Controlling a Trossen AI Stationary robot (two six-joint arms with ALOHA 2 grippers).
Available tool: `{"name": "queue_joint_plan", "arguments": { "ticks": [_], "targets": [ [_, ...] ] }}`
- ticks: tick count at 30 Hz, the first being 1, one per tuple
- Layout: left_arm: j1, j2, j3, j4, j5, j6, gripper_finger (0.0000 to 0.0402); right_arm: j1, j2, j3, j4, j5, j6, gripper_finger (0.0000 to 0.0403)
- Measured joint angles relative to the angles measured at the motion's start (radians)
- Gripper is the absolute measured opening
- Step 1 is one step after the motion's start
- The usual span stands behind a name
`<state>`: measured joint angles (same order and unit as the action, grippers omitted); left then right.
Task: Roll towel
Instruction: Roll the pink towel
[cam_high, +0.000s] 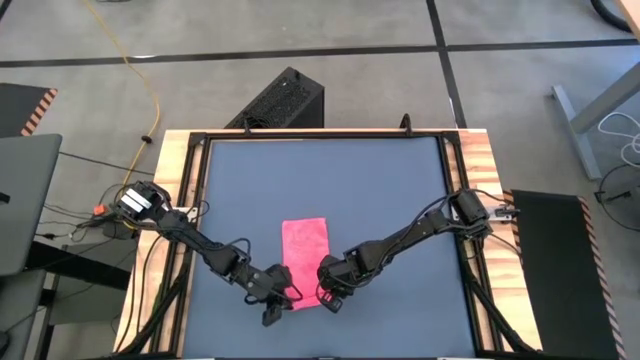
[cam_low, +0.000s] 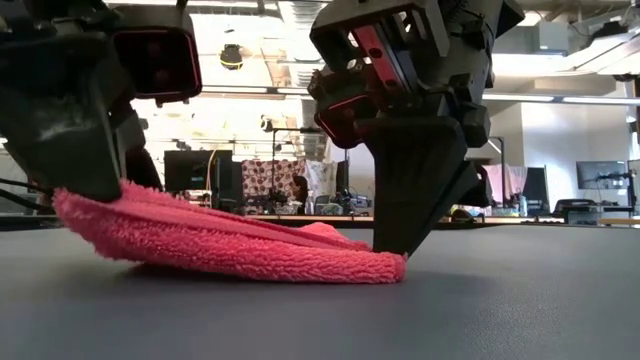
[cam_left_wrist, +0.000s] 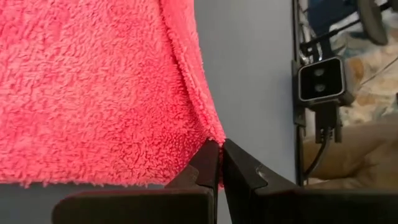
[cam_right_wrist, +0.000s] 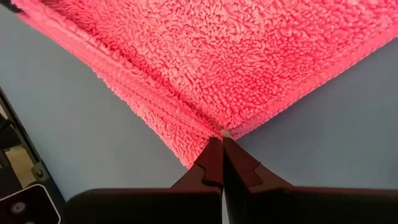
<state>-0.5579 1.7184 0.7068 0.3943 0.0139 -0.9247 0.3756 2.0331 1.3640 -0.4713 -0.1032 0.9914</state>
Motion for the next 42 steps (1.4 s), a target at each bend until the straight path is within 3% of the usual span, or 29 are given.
{"name": "queue_joint_plan", "arguments": {
  "ticks": [13, 19, 30, 36, 42],
  "targets": [
    [0.018, -0.002, -0.109, 0.119, -0.044, -0.309, 0.0, 0.0, 0.0, 0.0, -0.003, 0.002, 0.006, 0.0017],
    [0.022, -0.002, -0.126, 0.181, -0.032, -0.383, 0.0, 0.0, 0.0, -0.001, -0.006, 0.002, 0.006, 0.0018],
    [0.036, -0.005, -0.12, -0.019, -0.027, -0.637, 0.0, 0.0, 0.0, -0.001, 0.002, 0.002, 0.009, 0.0018],
    [0.056, -0.004, -0.119, -0.044, -0.011, -0.648, 0.0, 0.0, 0.0, -0.001, 0.006, 0.005, 0.011, 0.0026],
    [0.058, -0.004, -0.119, -0.076, 0.003, -0.635, 0.0, 0.005, -0.003, -0.003, 0.046, 0.067, -0.002, 0.0072]
  ]
}}
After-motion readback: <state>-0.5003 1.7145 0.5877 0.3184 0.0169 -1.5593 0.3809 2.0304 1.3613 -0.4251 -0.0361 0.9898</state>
